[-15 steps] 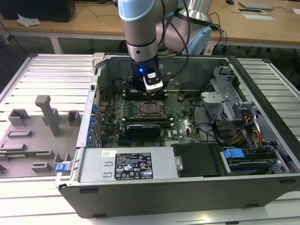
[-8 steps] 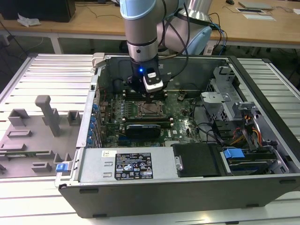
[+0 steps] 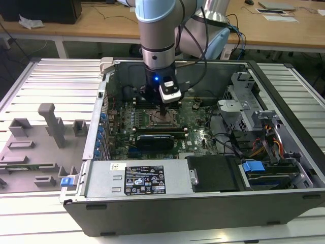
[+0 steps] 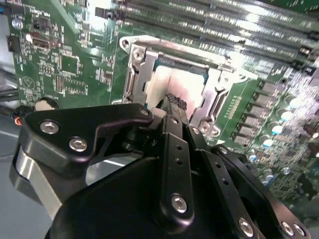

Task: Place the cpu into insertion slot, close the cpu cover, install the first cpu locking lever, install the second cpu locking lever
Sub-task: 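Install the first cpu locking lever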

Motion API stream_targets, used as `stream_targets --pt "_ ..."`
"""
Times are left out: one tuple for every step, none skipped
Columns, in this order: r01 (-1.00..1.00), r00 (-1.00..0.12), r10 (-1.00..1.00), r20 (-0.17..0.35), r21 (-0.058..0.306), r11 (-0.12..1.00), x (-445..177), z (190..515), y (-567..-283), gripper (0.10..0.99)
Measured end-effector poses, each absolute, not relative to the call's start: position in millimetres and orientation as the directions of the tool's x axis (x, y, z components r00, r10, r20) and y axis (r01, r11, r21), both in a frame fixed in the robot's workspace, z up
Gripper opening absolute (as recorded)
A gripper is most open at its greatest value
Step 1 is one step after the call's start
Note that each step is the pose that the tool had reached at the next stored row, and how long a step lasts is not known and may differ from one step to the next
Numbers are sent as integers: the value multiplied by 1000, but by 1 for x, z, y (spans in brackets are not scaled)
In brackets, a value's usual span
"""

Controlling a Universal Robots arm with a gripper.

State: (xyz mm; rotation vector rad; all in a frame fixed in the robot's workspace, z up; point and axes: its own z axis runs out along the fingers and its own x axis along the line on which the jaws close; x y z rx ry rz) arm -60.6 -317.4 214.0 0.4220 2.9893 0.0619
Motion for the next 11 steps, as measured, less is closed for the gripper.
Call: stream_targets --pt "266 -956 271 -115 56 962 -61 214 -319 106" --pt "258 -958 263 -115 55 965 -61 214 -319 106" --pt "246 -961 250 -115 54 968 -61 214 -319 106" --pt "227 -966 231 -114 54 972 -61 214 -319 106" --pt "208 -970 213 -114 53 977 -61 214 -319 106" --pt "180 -976 185 -114 53 982 -61 213 -319 106" --pt "165 -979 170 -114 52 985 -61 213 -319 106" --pt "144 -982 148 -114 46 989 -61 213 -319 106" --pt "136 -984 139 -114 37 990 -61 213 -319 106" --pt "130 -985 132 -114 27 991 -61 213 -319 106" --pt "125 -985 126 -114 18 992 -61 213 -319 106"
